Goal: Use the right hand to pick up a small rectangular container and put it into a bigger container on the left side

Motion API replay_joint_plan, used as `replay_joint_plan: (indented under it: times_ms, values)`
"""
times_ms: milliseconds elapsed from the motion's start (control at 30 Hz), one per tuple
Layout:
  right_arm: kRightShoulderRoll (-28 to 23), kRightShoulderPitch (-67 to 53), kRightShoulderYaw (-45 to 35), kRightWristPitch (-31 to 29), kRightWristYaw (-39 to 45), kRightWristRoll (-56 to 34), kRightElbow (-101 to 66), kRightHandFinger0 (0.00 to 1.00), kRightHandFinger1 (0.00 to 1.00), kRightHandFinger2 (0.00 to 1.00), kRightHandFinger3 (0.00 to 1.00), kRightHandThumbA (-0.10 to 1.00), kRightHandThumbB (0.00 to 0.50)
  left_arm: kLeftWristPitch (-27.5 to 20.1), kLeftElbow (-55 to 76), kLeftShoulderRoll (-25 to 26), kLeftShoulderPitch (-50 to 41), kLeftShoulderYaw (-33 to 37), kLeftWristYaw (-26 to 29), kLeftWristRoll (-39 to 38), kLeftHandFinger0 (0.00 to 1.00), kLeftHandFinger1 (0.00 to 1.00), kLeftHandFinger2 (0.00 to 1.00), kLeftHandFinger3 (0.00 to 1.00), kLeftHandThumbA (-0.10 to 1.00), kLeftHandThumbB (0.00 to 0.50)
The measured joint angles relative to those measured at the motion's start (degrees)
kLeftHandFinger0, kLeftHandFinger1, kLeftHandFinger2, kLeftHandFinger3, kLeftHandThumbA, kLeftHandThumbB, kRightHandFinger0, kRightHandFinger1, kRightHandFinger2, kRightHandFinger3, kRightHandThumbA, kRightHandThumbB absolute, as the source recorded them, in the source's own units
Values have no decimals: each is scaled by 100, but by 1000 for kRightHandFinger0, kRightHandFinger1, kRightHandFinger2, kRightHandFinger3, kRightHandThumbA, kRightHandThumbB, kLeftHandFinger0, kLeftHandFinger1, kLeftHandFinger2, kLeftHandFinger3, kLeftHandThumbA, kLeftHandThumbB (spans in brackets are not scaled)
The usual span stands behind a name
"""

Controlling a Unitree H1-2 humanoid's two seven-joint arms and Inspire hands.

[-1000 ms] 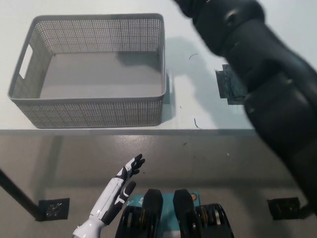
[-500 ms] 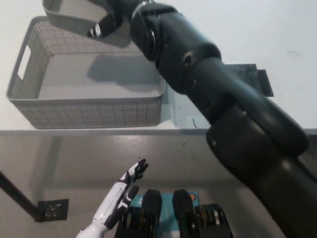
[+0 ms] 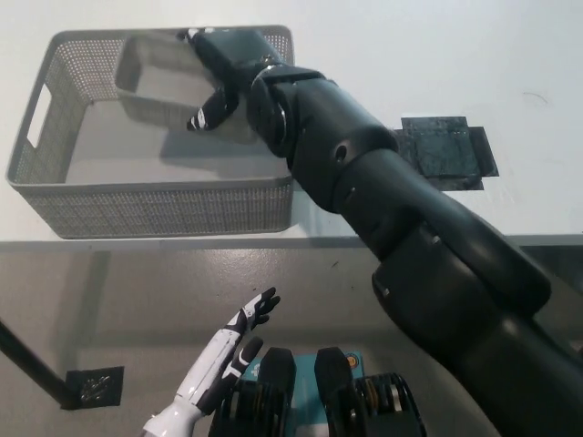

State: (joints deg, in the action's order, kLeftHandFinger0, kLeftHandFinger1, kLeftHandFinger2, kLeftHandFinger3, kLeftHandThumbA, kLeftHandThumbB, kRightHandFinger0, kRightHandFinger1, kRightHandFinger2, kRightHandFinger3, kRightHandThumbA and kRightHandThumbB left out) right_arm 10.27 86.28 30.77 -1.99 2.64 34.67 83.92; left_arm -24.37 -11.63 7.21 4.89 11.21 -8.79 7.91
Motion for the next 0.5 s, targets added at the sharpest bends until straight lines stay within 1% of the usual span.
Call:
replay_joint_plan:
  times_ms: [100, 133, 167, 400, 500]
  values:
    - [-5, 0, -2, 49, 156, -7, -1, 1000, 1000, 1000, 1000, 966, 500, 3, -1, 52, 19, 17, -40, 1, 1000, 1000, 1000, 1000, 1000, 370]
    - [-11, 0, -4, 54, 190, -9, -1, 1000, 1000, 1000, 1000, 967, 500, 9, 0, 66, 26, 22, -50, 0, 1000, 1000, 1000, 1000, 1000, 370]
    - [-16, 0, -6, 56, 218, -10, -1, 1000, 1000, 1000, 1000, 1000, 500, 15, 0, 72, 31, 25, -55, 0, 1000, 1000, 1000, 1000, 1000, 378]
    - [-114, 23, -108, 4, 270, -32, -15, 1000, 1000, 1000, 1000, 1000, 500, 36, -2, 72, 46, 53, -97, 0, 1000, 1000, 1000, 1000, 1000, 367]
    - [-272, 171, -253, -131, 264, -107, -37, 1000, 1000, 1000, 1000, 1000, 495, 37, -12, 69, 62, 65, -111, 0, 1000, 1000, 1000, 1000, 1000, 361]
